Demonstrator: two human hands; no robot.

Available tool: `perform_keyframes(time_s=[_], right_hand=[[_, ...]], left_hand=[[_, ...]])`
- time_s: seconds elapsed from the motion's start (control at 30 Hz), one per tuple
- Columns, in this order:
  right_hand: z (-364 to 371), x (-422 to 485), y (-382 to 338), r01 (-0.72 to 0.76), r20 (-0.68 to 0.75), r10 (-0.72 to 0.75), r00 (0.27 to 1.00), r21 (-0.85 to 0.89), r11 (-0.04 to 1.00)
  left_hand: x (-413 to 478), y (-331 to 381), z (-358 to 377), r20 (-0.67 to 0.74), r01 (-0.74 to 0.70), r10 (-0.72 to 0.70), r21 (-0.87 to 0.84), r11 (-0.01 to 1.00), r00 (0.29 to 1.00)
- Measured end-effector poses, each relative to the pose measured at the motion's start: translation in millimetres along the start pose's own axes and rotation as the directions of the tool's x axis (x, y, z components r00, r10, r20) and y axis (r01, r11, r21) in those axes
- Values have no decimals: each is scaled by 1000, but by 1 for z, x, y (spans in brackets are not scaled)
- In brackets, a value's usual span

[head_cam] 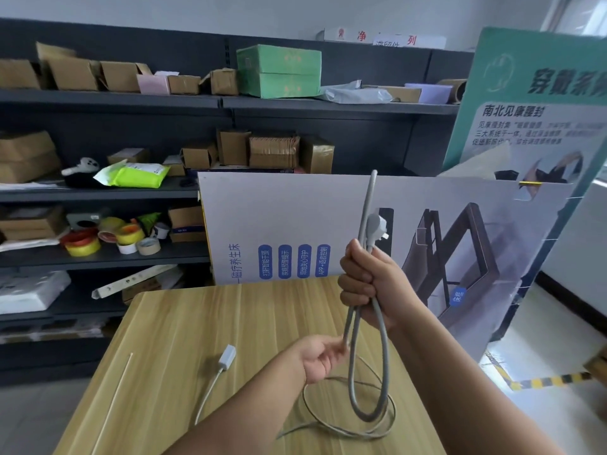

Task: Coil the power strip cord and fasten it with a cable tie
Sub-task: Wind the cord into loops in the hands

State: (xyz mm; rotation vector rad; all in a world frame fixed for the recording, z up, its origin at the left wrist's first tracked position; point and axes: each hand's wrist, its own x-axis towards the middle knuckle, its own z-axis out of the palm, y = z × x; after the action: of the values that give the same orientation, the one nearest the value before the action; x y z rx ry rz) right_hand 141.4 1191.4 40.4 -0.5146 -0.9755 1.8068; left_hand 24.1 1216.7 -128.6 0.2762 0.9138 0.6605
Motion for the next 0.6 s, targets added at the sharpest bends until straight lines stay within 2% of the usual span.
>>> perform_keyframes(time_s=[0.07,0.1,0.17,0.23,0.3,0.37,0.47,0.53,0.6], right_hand=[[-7,-2,2,-33,1,33,999,19,999],[-13,-2,3,-44,-28,44,999,7,999],[-26,-1,5,-45,-138,30,990,-107,993],[-41,3,12,-59,-269,-24,963,-294,954],[-55,11,27,-114,-376,-47,926,-395,911],[-62,23,43,-157,-471,-63,880,-413,897],[-60,37,58,-149,-523,-102,846,-416,897],[-55,43,62,-113,-494,-44,869,-284,952],[-53,48,63,-86,-423,43,905,-83,993]], left_hand=[[1,13,-10,-54,-62,54,-152,987,997],[-3,20,-18,-39,-83,78,-145,986,996],[-15,35,-29,-28,-172,172,20,985,985],[-30,49,-29,-50,-305,331,278,911,942],[-51,57,-15,2,-411,479,518,750,878],[-66,60,1,108,-494,571,648,580,813],[-73,58,12,214,-493,631,815,306,746],[-76,55,11,257,-415,651,904,99,714],[-81,50,9,300,-374,655,927,-29,694]])
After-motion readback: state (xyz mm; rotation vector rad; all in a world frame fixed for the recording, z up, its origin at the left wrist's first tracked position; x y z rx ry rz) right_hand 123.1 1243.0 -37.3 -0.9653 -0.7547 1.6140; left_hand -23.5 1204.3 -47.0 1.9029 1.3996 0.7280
